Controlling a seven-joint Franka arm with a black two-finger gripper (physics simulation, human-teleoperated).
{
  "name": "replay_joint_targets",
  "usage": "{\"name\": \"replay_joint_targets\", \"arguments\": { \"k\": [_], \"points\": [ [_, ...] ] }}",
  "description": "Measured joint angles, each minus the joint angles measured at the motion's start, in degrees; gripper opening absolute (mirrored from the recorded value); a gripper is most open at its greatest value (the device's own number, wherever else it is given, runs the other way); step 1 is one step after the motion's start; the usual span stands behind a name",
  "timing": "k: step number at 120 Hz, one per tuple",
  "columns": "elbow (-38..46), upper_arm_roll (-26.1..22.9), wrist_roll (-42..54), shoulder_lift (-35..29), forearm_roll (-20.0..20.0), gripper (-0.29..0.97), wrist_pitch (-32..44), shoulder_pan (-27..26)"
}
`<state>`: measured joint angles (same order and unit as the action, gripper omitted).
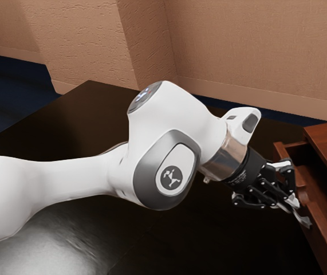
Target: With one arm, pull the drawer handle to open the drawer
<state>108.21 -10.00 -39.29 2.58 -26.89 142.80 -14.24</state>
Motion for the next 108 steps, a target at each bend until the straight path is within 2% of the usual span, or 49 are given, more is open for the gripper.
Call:
{"name": "replay_joint_targets", "arguments": {
  "k": [108],
  "points": [
    [6.3, -0.2, 0.1, -6.1, 0.0, -0.07, -0.4, 1.6]
  ]
}}
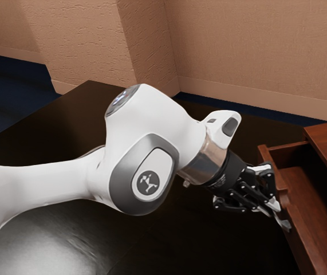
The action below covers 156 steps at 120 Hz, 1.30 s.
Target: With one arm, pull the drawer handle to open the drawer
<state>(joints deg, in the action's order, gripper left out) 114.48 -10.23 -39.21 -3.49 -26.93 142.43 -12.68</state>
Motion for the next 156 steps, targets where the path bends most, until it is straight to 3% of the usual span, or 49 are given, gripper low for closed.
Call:
{"name": "replay_joint_targets", "arguments": {
  "k": [156],
  "points": [
    [7.4, 0.1, 0.4, -7.2, -0.2, -0.05, -0.7, 0.8]
  ]
}}
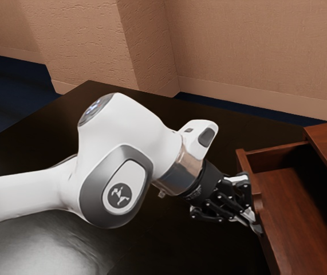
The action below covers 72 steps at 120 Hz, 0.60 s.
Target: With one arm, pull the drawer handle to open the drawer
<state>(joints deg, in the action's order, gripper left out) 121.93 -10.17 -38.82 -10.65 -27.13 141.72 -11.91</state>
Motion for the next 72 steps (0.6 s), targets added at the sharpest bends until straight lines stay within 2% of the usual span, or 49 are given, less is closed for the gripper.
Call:
{"name": "replay_joint_targets", "arguments": {
  "k": [35, 42, 57, 64, 72],
  "points": [
    [2.0, 0.1, 0.8, -4.0, -0.5, -0.06, -1.0, 0.6],
    [2.1, 1.1, 1.2, -6.9, -0.8, 0.04, -2.1, -0.4],
    [-1.9, 1.9, 1.8, -13.0, -0.2, 0.32, -9.3, 4.7],
    [-6.2, 4.1, 1.9, -14.0, 2.3, 0.4, -14.3, 6.4],
    [-12.1, 5.1, 1.6, -14.0, 7.7, 0.48, -20.5, 7.3]
  ]
}}
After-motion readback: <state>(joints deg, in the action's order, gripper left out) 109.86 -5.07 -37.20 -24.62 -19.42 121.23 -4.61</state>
